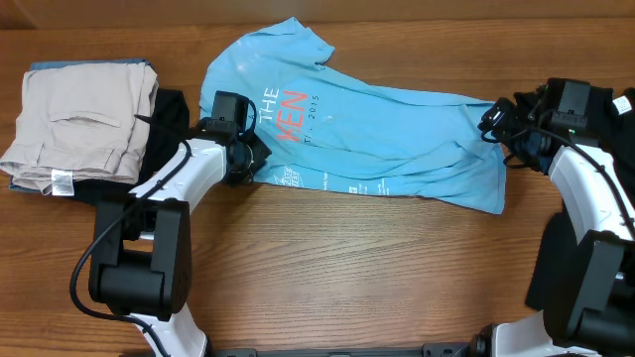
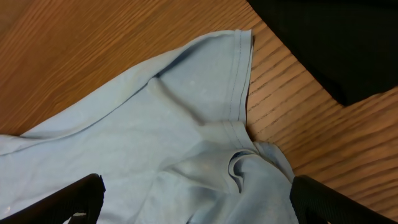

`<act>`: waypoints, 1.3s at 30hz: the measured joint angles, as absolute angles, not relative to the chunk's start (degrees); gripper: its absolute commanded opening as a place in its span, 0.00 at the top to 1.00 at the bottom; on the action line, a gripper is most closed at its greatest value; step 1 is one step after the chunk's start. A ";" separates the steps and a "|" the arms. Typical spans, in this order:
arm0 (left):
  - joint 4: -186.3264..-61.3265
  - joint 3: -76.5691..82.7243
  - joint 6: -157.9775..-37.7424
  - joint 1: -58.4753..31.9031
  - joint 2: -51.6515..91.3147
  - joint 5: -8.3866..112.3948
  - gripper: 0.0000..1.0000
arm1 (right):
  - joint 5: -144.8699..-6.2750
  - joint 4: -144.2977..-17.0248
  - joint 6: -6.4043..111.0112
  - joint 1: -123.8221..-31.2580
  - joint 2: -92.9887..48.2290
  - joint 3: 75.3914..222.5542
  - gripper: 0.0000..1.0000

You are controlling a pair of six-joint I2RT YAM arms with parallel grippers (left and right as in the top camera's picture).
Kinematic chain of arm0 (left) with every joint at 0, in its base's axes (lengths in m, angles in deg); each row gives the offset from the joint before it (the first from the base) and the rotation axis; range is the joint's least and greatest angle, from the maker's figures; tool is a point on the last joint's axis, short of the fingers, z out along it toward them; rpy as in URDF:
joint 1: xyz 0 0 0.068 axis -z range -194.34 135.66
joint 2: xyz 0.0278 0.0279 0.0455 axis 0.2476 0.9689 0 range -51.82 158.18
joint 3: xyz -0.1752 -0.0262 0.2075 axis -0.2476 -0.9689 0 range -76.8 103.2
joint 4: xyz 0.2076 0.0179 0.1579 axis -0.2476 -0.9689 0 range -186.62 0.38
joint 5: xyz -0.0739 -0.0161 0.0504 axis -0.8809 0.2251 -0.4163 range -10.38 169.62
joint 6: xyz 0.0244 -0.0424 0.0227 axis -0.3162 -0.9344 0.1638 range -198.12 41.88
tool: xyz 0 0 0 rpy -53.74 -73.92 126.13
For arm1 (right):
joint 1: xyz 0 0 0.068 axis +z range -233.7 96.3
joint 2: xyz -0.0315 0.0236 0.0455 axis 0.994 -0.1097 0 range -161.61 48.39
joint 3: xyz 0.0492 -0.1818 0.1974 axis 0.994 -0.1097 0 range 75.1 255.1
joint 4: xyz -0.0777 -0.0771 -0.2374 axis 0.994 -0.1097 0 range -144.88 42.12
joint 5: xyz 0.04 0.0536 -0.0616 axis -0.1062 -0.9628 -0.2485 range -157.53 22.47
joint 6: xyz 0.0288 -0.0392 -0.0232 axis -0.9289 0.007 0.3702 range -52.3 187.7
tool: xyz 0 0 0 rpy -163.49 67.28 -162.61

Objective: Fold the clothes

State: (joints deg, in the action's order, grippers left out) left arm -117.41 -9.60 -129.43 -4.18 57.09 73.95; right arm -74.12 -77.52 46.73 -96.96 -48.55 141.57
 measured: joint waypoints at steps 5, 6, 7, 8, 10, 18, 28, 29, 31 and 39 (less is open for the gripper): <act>-116.62 -8.97 -129.24 -4.18 57.09 72.99 0.96 | -74.12 -77.55 46.73 -96.94 -48.55 141.57 0.00; -116.49 -8.42 -129.17 -4.18 57.11 72.92 0.96 | -74.12 -77.55 46.71 -96.94 -48.55 141.57 0.00; -115.23 -7.26 -128.75 -4.18 57.20 72.77 0.96 | -74.14 -77.50 46.71 -96.94 -48.55 141.57 0.00; -112.78 -5.69 -128.16 -4.18 57.22 72.75 0.95 | -74.14 -77.55 46.75 -96.96 -48.55 141.57 0.00; -107.93 -4.79 -127.29 -4.18 57.22 72.81 0.95 | -74.12 -77.52 46.71 -96.94 -48.55 141.57 0.00; -85.37 -3.96 -125.74 -3.75 65.17 70.76 0.80 | -74.12 -77.50 46.73 -96.96 -48.55 141.57 0.00; -113.56 16.74 -105.30 -3.83 69.76 68.22 0.11 | -74.12 -77.55 46.73 -96.96 -48.55 141.57 0.00; -121.37 22.31 -101.26 -3.99 67.93 71.15 0.19 | -74.10 -77.52 46.73 -96.96 -48.55 141.57 0.00; -135.47 29.96 -92.54 -4.34 63.73 77.93 0.33 | -74.14 -77.50 46.73 -96.94 -48.55 141.57 0.00; -151.92 27.01 -81.11 -5.76 60.47 85.66 0.38 | -74.12 -77.50 46.75 -96.94 -48.55 141.57 0.00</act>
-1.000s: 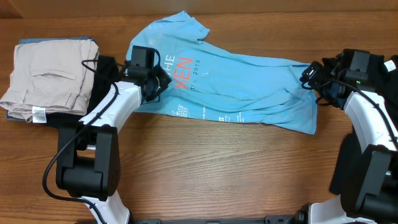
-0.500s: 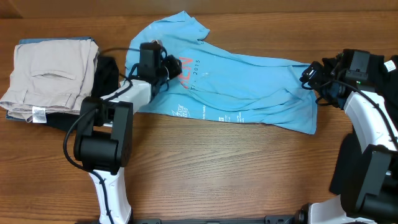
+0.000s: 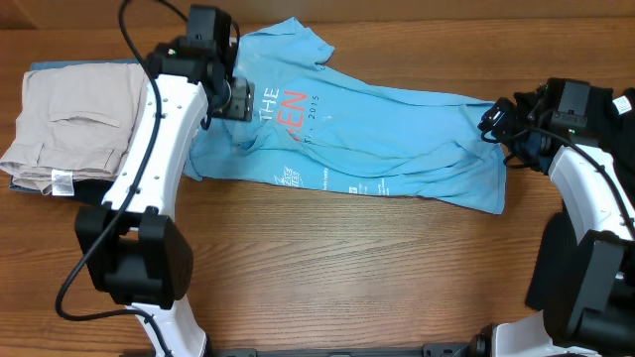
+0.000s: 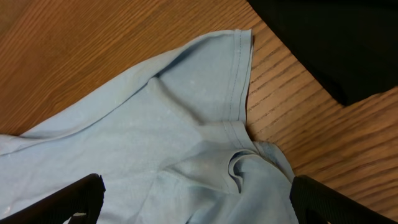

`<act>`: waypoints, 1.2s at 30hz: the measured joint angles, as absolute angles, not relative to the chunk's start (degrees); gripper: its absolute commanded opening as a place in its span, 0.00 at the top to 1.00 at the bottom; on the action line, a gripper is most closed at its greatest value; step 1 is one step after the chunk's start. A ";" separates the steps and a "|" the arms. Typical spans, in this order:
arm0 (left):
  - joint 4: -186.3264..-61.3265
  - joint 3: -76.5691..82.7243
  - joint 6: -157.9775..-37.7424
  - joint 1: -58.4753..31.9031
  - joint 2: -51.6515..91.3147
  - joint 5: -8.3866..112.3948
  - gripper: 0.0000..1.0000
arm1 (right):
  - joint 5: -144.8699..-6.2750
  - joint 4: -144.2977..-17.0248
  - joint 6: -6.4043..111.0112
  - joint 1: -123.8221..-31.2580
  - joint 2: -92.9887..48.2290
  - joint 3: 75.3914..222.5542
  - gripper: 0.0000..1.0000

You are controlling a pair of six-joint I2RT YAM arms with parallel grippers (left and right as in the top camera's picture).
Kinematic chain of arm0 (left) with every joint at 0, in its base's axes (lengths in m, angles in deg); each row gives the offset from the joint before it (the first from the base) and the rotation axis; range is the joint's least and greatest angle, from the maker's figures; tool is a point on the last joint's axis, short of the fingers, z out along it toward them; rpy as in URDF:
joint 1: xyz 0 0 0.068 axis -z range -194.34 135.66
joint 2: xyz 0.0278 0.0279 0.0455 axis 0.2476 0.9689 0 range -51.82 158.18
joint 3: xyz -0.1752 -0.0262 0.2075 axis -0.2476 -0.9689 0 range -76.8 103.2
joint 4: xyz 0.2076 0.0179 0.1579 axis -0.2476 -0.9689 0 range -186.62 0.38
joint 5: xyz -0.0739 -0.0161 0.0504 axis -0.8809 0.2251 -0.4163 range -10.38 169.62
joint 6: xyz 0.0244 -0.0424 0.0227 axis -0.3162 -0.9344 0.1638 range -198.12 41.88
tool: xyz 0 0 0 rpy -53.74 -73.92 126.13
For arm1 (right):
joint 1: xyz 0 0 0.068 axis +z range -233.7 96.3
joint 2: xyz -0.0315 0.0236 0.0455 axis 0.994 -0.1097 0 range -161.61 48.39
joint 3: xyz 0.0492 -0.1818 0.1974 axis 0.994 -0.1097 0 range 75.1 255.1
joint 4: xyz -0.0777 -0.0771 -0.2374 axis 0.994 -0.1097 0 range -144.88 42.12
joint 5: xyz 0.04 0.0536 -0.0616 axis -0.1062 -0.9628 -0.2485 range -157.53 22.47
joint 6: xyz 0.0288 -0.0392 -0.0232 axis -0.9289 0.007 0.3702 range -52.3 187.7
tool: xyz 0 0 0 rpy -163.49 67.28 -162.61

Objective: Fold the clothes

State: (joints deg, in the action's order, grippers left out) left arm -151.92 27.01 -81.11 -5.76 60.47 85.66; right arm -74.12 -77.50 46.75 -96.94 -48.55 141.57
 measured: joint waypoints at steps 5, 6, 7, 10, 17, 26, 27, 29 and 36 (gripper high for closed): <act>-150.63 21.39 -77.76 -5.30 63.40 84.94 0.35 | -74.12 -77.50 46.75 -96.94 -48.55 141.57 0.00; -149.78 20.91 -76.52 -4.90 63.80 84.94 0.35 | -74.12 -77.52 46.73 -96.94 -48.55 141.57 0.00; -149.17 20.67 -75.29 -4.40 64.21 84.81 0.35 | -74.10 -77.52 46.75 -96.96 -48.55 141.57 0.00; -145.06 20.52 -70.13 -1.10 65.94 84.72 0.35 | -74.10 -77.52 46.71 -96.94 -48.55 141.57 0.00; -141.83 20.48 -63.29 0.69 75.23 82.87 0.36 | -74.10 -77.52 46.73 -96.94 -48.55 141.57 0.00; -141.50 23.05 -61.83 1.13 75.93 87.32 0.67 | -74.10 -77.52 46.71 -96.96 -48.55 141.57 0.00; -141.59 24.45 -61.81 1.46 75.93 87.87 0.72 | -74.12 -77.52 46.73 -96.94 -48.55 141.57 0.00; -141.17 26.01 -61.79 1.72 75.93 88.29 0.82 | -74.12 -77.50 46.71 -96.94 -48.55 141.57 0.00; -134.83 26.70 -61.41 1.83 75.93 88.46 0.92 | -74.12 -77.52 46.75 -96.94 -48.55 141.57 0.00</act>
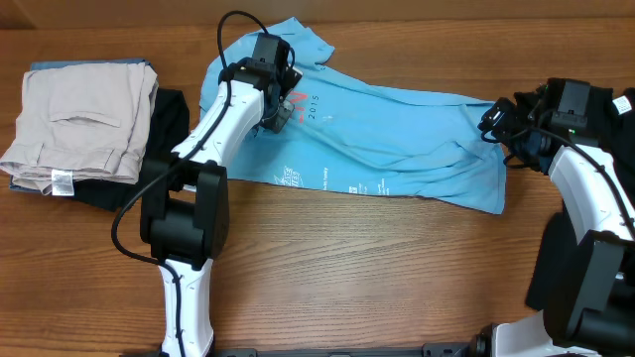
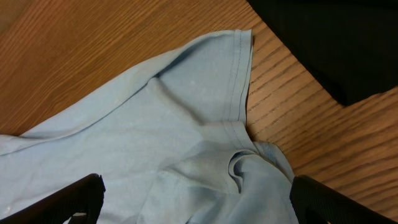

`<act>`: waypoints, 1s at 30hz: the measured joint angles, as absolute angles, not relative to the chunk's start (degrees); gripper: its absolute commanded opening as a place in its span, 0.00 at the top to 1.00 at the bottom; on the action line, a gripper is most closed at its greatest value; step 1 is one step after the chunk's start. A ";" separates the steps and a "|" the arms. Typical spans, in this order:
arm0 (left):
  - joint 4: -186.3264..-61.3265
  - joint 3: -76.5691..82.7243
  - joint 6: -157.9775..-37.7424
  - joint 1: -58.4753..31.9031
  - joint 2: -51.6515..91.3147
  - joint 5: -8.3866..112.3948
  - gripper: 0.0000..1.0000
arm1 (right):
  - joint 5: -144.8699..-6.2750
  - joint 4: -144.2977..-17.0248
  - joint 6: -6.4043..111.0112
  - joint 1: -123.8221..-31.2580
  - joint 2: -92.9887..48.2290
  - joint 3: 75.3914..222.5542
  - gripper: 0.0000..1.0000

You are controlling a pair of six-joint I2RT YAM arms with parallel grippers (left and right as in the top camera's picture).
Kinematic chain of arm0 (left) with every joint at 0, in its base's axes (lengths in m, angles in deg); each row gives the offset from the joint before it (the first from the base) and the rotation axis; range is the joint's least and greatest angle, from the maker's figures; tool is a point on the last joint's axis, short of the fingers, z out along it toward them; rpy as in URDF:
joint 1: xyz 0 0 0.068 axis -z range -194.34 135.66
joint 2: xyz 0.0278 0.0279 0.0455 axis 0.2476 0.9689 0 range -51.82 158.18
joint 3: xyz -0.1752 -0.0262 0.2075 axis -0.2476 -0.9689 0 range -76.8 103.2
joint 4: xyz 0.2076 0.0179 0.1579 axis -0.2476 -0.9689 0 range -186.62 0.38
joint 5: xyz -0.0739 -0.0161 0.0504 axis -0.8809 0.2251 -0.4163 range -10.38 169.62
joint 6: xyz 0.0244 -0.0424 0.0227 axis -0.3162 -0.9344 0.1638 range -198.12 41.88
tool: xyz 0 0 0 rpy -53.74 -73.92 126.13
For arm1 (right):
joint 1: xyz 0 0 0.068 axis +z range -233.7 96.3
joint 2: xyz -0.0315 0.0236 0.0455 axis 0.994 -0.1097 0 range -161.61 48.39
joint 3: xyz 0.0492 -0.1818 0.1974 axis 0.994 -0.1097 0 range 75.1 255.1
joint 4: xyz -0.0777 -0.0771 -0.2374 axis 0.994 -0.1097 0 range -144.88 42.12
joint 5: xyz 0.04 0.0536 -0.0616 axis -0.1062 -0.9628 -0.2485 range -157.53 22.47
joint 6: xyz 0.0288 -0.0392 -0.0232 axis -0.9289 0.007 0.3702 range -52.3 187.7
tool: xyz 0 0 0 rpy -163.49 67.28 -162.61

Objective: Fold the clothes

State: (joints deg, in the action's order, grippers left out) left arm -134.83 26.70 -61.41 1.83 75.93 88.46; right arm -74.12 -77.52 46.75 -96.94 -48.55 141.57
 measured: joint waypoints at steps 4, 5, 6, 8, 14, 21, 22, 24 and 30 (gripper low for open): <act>-130.20 26.75 -61.41 1.83 75.93 86.91 0.65 | -74.10 -77.52 46.75 -96.96 -48.55 141.57 0.00; -129.39 26.75 -61.44 1.83 75.93 85.88 0.55 | -74.12 -77.55 46.71 -96.94 -48.55 141.57 0.00; -128.62 26.75 -61.28 1.83 75.93 85.23 0.47 | -74.10 -77.55 46.75 -96.96 -48.55 141.57 0.00; -126.55 26.75 -61.63 1.83 75.93 84.09 0.18 | -74.10 -77.55 46.71 -96.96 -48.55 141.57 0.00; -146.55 42.40 -69.00 0.63 75.88 90.19 0.08 | -74.10 -77.52 46.75 -96.94 -48.55 141.57 0.00; -160.47 44.28 -85.81 -8.07 75.49 83.04 0.29 | -74.12 -77.52 46.75 -96.96 -48.55 141.57 0.00; -159.42 43.58 -88.21 -9.82 75.49 79.37 0.31 | -74.10 -77.52 46.75 -96.94 -48.55 141.57 0.00; -155.46 42.49 -95.27 -11.35 75.49 74.10 0.39 | -74.10 -77.52 46.73 -96.96 -48.55 141.57 0.00; -150.22 37.09 -109.52 -11.33 75.56 68.83 0.44 | -74.12 -77.50 46.71 -96.96 -48.55 141.57 0.00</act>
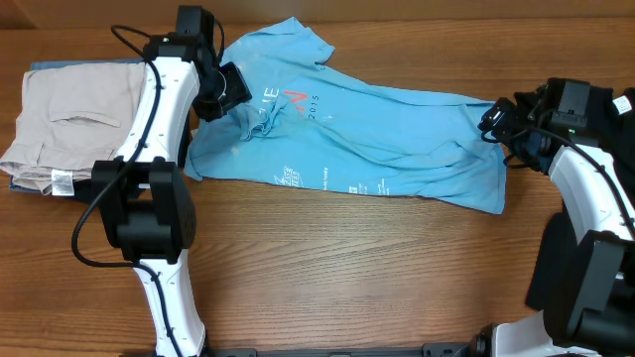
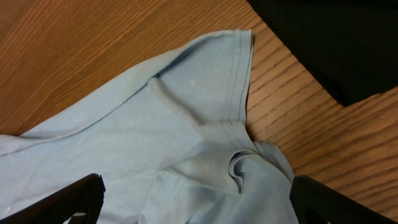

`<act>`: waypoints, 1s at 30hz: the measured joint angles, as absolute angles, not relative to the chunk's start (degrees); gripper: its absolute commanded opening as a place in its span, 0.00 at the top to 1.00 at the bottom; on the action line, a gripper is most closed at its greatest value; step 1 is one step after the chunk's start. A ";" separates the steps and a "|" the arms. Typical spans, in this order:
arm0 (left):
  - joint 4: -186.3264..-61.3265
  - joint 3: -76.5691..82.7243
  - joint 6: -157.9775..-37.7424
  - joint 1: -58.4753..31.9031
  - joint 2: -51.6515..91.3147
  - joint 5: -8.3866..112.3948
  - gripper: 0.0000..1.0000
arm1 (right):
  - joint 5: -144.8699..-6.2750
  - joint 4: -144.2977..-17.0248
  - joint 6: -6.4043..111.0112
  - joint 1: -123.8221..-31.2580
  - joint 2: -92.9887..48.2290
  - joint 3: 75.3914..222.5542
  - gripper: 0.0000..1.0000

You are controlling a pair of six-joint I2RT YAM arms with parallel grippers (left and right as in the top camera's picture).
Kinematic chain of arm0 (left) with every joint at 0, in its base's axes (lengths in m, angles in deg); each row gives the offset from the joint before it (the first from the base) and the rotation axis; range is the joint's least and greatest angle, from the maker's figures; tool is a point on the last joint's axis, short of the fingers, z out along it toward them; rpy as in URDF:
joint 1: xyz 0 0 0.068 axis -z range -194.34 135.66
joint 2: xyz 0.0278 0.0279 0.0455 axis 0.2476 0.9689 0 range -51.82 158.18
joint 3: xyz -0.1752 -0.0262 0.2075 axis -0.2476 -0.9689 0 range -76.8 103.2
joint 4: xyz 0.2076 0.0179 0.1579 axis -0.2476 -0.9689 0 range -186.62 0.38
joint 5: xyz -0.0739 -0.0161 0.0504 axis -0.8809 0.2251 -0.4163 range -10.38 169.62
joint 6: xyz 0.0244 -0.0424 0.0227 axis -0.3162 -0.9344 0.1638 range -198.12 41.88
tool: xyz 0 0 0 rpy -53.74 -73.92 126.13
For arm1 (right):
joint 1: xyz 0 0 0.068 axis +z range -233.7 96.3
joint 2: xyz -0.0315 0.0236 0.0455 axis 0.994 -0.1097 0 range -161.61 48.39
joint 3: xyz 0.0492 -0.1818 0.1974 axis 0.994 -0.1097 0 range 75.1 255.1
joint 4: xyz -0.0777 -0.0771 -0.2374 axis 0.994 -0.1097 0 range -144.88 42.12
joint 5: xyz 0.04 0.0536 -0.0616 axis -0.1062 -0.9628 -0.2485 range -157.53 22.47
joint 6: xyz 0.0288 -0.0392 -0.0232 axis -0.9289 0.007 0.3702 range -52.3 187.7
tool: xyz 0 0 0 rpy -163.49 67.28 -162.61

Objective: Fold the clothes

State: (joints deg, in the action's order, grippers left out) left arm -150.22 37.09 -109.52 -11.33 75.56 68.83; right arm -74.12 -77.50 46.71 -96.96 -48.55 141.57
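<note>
A light blue T-shirt (image 1: 397, 139) with a red and white print lies spread across the table, its neck end at the left. My left gripper (image 1: 226, 91) sits on the shirt's upper left part beside the print and looks shut on the cloth, which puckers into a ridge (image 1: 266, 115) that hides part of the lettering. At the shirt's right end my right gripper (image 1: 496, 119) hovers over a hemmed corner (image 2: 239, 74). In the right wrist view the gripper (image 2: 198, 200) is open, its fingers (image 2: 78, 194) wide apart above a small curl of fabric (image 2: 239, 167).
A stack of folded clothes, beige trousers (image 1: 79, 114) on top of blue and black pieces, stands at the far left beside the left arm. A black cloth (image 2: 329, 43) lies off the shirt's right corner. Bare wood (image 1: 347, 268) runs along the front.
My left gripper has moved from the middle of the print to the shirt's upper left. The cloth by the print is now puckered and part of the lettering is hidden. The right gripper has not moved.
My left gripper was first at the shirt's lower left edge. Then it was higher, by the print, with the lower left corner lying further left. After that it was over the print, and now at the upper left with a ridge drawn in the cloth. The right gripper stayed open.
</note>
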 measured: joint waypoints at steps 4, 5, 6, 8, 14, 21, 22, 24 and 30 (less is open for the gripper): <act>-145.37 31.93 -115.73 -11.33 75.73 68.64 0.52 | -74.08 -77.52 46.75 -96.96 -48.55 141.57 0.00; -144.36 31.03 -116.19 -11.33 75.82 68.64 0.57 | -74.10 -77.52 46.73 -96.94 -48.55 141.57 0.00; -143.27 30.09 -117.21 -11.33 75.82 68.66 0.61 | -74.12 -77.55 46.73 -96.94 -48.55 141.57 0.00; -142.68 29.72 -118.53 -11.33 75.82 69.07 0.62 | -74.12 -77.52 46.73 -96.94 -48.55 141.57 0.00; -141.41 29.66 -120.41 -11.33 77.72 71.06 0.65 | -74.12 -77.55 46.73 -96.96 -48.55 141.57 0.00; -139.33 29.50 -121.50 -11.33 79.73 71.30 0.96 | -74.10 -77.55 46.75 -96.94 -48.55 141.57 0.00; -138.59 29.50 -121.50 -11.33 79.73 71.30 0.96 | -74.12 -77.52 46.71 -96.94 -48.55 141.57 0.00; -136.89 29.50 -121.50 -11.33 79.73 71.26 0.96 | -74.12 -77.55 46.75 -96.96 -48.55 141.57 0.00; -130.68 29.50 -122.68 -14.50 79.73 68.64 0.94 | -74.12 -77.52 46.71 -96.94 -48.55 141.57 0.00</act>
State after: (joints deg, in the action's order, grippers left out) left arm -130.68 29.50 -122.68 -14.50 79.73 68.64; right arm -74.12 -77.52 46.71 -96.94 -48.55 141.57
